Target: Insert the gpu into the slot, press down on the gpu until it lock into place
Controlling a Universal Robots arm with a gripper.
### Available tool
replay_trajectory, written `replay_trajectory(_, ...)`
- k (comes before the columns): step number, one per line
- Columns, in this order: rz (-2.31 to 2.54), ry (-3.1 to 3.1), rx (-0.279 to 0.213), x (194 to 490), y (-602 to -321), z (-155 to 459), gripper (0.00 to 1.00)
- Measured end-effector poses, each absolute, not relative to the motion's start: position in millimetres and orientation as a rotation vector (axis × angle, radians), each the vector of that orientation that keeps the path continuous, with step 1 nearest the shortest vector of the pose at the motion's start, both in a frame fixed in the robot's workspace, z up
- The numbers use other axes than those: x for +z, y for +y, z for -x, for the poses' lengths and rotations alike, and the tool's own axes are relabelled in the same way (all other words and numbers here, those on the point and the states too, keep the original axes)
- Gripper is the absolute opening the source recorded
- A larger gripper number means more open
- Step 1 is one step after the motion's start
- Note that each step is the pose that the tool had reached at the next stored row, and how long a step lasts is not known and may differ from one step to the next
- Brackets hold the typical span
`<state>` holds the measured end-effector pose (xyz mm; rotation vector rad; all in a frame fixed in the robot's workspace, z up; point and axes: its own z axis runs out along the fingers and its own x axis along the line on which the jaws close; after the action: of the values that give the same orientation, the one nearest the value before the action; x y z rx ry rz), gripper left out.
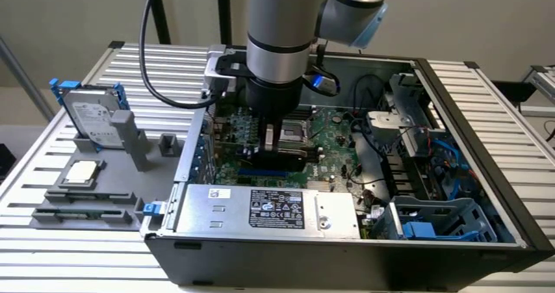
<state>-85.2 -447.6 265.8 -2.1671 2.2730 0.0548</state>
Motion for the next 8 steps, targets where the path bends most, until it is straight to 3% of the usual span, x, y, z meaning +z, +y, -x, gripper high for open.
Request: replay_trajectory(8, 2.171, 2.267, 0.058, 262.5, -447.6, 87.5, 0.26)
